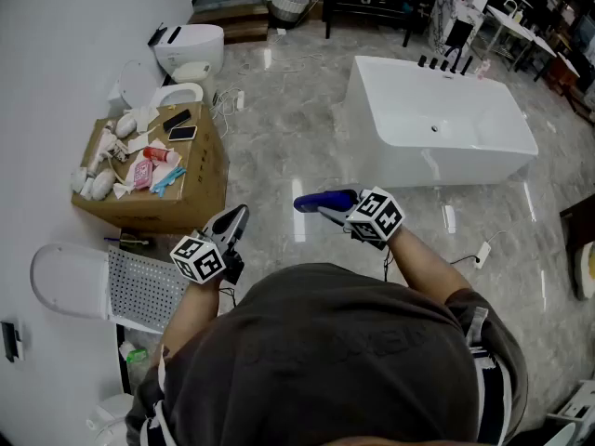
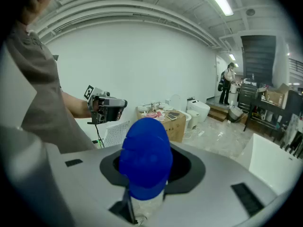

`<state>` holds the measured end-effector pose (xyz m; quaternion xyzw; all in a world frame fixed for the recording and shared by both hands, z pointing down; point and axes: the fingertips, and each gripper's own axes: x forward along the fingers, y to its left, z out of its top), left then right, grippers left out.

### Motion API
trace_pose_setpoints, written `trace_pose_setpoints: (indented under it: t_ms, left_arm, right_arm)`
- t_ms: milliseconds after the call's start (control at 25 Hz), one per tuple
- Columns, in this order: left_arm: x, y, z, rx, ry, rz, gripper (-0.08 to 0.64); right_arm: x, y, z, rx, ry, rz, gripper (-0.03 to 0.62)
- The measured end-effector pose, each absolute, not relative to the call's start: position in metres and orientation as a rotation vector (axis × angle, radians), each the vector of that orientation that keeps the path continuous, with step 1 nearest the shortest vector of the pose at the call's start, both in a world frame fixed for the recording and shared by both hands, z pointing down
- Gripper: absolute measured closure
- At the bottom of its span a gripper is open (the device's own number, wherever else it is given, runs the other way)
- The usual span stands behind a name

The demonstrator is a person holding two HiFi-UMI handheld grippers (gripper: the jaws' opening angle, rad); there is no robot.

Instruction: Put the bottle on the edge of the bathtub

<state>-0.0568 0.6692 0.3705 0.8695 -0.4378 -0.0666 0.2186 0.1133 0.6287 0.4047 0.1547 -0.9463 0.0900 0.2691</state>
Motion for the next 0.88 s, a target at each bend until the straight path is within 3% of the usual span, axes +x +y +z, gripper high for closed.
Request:
trace_pose_setpoints:
  t_ms: [880]
  left_arm:
    - [0.003, 0.645, 0.364, 2.37, -1.312, -0.186, 0.558]
  right_arm:
    - [0.168, 0.605, 0.396, 0.317, -2.591, 0.241, 0.457]
